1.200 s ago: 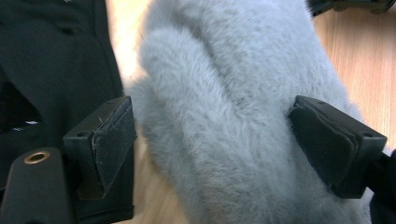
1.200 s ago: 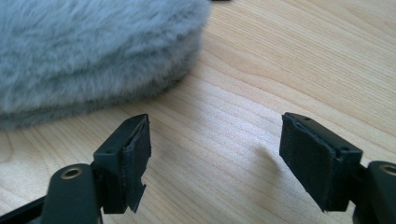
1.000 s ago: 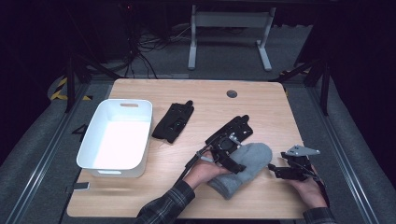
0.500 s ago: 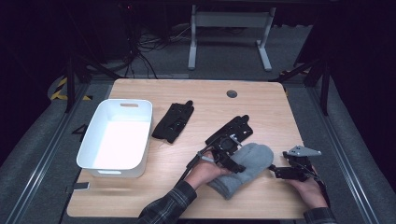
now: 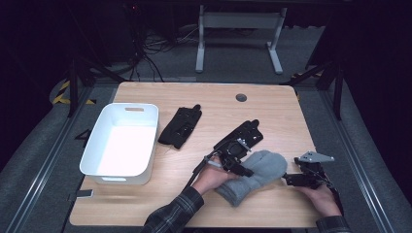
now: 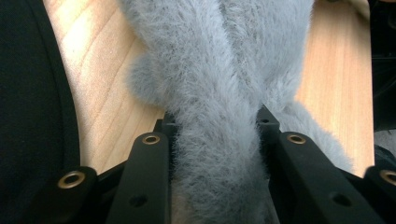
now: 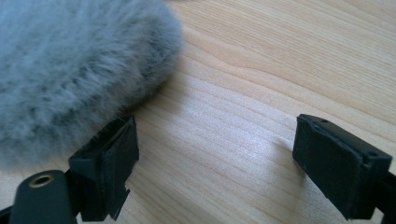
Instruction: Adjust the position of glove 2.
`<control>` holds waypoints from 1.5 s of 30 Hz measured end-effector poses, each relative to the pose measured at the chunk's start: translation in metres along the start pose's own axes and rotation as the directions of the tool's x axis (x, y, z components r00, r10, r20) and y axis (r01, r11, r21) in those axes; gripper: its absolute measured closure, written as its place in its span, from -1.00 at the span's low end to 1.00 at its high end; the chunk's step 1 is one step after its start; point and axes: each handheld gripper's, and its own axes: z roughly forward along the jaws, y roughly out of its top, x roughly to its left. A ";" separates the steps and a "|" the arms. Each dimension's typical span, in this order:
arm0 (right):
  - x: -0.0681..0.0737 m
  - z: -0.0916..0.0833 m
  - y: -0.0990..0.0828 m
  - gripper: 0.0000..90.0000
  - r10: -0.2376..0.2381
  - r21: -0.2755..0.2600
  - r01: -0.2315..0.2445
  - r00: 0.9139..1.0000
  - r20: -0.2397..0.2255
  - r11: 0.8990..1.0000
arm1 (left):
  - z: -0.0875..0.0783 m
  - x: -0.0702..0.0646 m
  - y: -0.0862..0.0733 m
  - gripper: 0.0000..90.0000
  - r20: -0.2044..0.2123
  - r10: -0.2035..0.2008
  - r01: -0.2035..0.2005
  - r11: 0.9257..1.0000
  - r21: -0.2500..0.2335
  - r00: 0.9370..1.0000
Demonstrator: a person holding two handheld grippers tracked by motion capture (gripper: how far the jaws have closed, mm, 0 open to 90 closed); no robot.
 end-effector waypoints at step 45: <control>0.000 0.000 0.000 -0.67 0.001 0.000 -0.001 1.000 0.000 1.000 | -0.229 0.019 -0.043 0.52 -0.231 -0.126 0.077 0.975 -0.211 0.965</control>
